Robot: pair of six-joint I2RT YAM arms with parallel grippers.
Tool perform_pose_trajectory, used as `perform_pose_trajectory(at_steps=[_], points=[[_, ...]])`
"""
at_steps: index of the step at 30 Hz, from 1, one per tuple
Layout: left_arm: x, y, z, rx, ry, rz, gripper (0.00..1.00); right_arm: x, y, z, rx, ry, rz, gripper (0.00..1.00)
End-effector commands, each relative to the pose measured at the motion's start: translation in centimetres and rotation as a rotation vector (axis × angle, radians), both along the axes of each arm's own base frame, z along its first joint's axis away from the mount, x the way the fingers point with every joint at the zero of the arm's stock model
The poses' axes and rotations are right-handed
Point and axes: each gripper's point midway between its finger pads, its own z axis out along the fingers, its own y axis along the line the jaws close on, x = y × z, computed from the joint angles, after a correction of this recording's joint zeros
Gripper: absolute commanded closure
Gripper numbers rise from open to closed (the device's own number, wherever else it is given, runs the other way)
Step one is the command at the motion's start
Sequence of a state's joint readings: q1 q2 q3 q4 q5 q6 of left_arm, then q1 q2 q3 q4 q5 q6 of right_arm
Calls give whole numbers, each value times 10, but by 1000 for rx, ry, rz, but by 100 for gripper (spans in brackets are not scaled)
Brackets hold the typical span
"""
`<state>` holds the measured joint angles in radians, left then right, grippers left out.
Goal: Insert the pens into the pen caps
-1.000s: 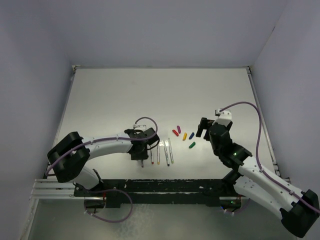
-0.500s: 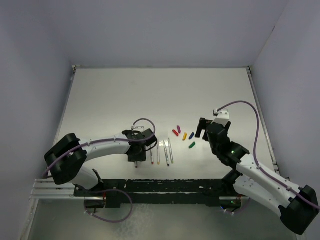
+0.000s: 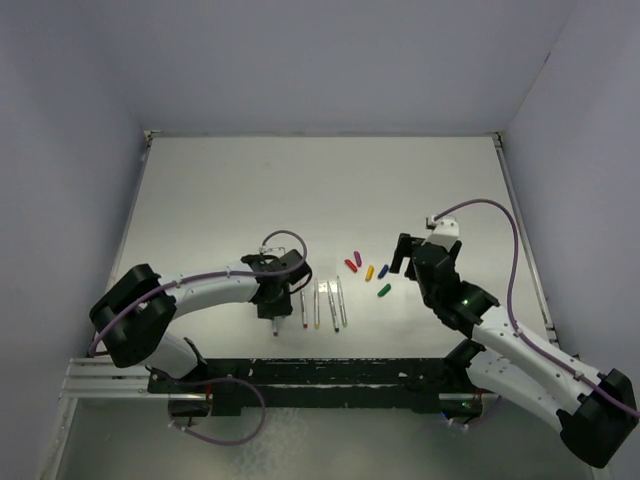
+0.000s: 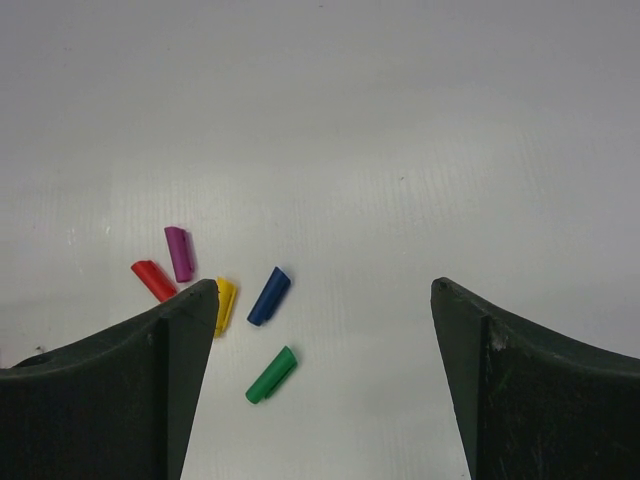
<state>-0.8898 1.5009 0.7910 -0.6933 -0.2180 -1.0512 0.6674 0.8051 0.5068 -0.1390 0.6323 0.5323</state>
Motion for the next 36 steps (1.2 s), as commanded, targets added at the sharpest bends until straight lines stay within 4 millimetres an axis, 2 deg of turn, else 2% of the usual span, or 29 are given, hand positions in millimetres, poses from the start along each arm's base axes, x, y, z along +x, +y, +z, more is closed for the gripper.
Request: perform_pose_trajectory(at_steps=[1, 8, 11, 17, 19, 25, 32, 34, 36], points=[[-19, 24, -32, 95, 92, 2, 66, 5, 3, 21, 34, -35, -11, 11], [-33, 22, -41, 49, 143, -8, 100, 2, 1, 22, 41, -37, -15, 10], [-34, 22, -44, 48, 150, -19, 100, 2, -1, 22, 35, -39, -23, 12], [-24, 12, -38, 14, 109, -71, 100, 5, 0, 26, 30, -47, -19, 11], [-18, 10, -33, 12, 79, -81, 100, 6, 5, 27, 29, -42, 8, 15], [7, -5, 4, -43, -64, -144, 100, 14, 12, 26, -25, -9, 33, 18], [45, -23, 68, -152, -335, -187, 100, 38, 25, 36, -90, -9, 50, 21], [57, -35, 86, -210, -427, -216, 100, 46, 36, 37, -97, 13, 74, 24], [65, -46, 98, -262, -494, -254, 100, 52, 47, 31, -107, 47, 102, 34]])
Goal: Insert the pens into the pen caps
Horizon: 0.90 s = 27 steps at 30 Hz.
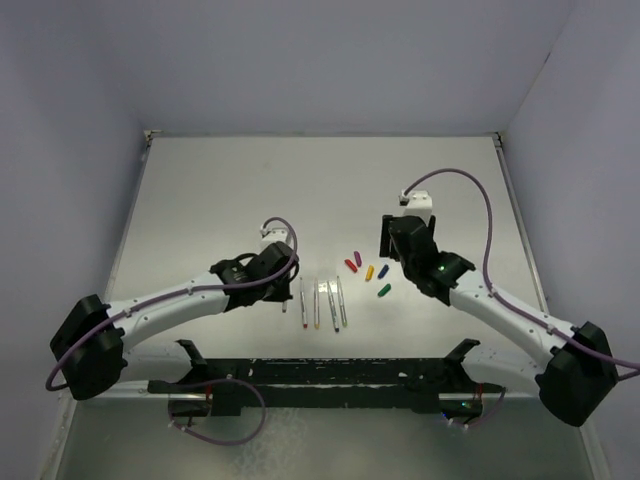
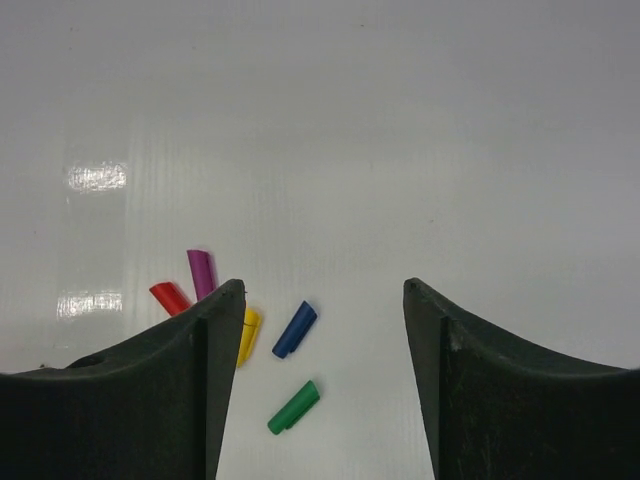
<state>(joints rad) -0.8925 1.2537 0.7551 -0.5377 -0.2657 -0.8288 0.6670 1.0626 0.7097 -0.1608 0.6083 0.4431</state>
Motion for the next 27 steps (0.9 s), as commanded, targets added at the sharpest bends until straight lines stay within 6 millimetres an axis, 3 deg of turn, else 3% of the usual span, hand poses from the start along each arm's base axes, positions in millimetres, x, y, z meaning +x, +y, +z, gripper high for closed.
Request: perform_pose_trajectory(at_steps=[1, 5, 8, 9, 15, 27], points=[[33, -32, 43, -126, -225, -100, 100, 24, 26, 15, 11, -6, 57, 39], [35, -57, 52, -218, -300, -230, 100, 32, 49, 1, 28, 39, 126, 57], [32, -67, 54, -281, -338, -291, 100, 36, 63, -7, 43, 68, 172, 84], [28, -70, 55, -304, -349, -317, 100, 37, 66, -11, 42, 81, 183, 85], [11, -71, 59, -399, -396, -394, 100, 43, 82, -32, 29, 129, 245, 63], [-5, -67, 60, -459, -369, -408, 100, 51, 102, -69, 18, 211, 294, 60]])
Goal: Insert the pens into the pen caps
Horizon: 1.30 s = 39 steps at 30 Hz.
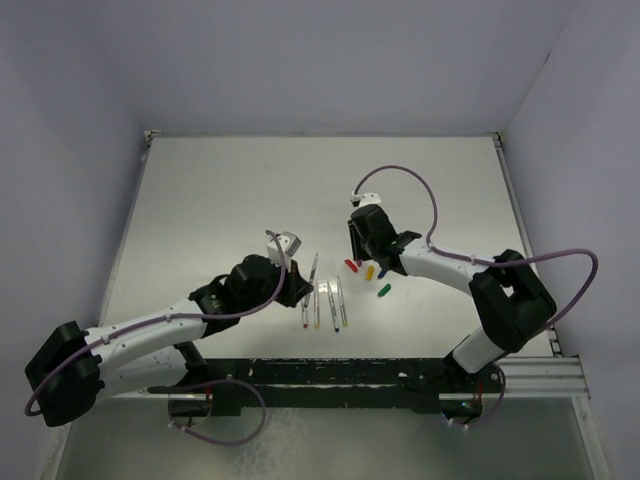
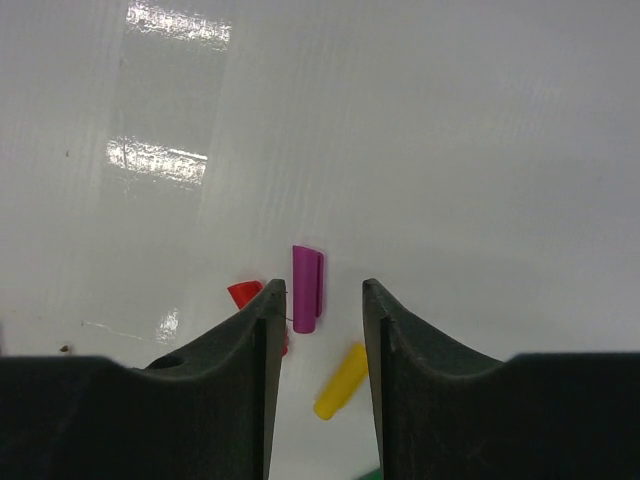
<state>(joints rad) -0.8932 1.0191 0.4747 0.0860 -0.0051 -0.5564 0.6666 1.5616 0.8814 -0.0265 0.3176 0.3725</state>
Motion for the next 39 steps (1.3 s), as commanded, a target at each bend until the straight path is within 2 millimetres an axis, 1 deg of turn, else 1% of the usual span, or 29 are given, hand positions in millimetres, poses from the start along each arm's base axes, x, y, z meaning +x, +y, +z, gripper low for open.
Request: perform_pose_trajectory(at_steps=[1, 4, 8, 18, 22, 31, 35, 39], points=[[-6, -8, 8, -54, -5, -39, 100, 17, 19, 16, 53, -45, 34, 60], [-8, -7, 5, -55, 8, -40, 100, 18, 23, 13, 54, -36, 42, 60], [-9, -7, 5, -57, 14, -40, 100, 17, 22, 3, 42, -10, 36, 60], [-9, -8, 6, -53, 20, -40, 100, 9, 14, -18, 2, 52, 9, 59], [-9, -8, 3, -45, 26, -37, 100, 8, 13, -25, -14, 69, 7, 59], [-7, -7, 1, -36, 29, -28, 100, 5, 7, -34, -41, 94, -10, 59], [-7, -7, 1, -35, 28, -25, 100, 0, 6, -40, -41, 117, -13, 62], [-6, -6, 1, -32, 29, -20, 100, -6, 3, -45, -45, 138, -18, 68]])
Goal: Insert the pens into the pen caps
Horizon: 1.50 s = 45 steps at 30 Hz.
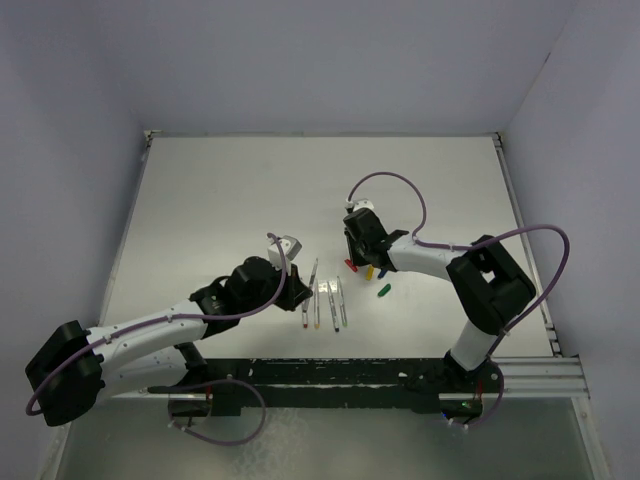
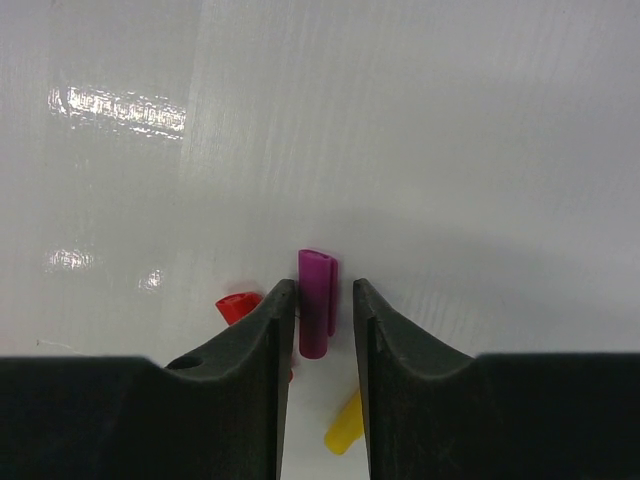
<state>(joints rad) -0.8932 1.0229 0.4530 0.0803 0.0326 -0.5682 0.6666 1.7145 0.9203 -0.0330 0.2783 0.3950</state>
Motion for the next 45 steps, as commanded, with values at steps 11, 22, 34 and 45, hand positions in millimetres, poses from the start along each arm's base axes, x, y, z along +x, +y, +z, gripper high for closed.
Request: perform_pose_trajectory(at_steps=[11, 22, 34, 45], points=[[7, -8, 11, -30, -22, 12, 100, -9, -6, 0, -18, 42, -8, 100], [23, -40, 43, -125, -125, -54, 100, 4, 17, 140, 291, -321, 67, 100], [23, -89, 94, -355, -180, -177, 100, -22, 28, 244, 702, -652, 147, 100], [25, -84, 106, -395, -186, -131, 100, -32, 31, 267, 856, -761, 179, 100]])
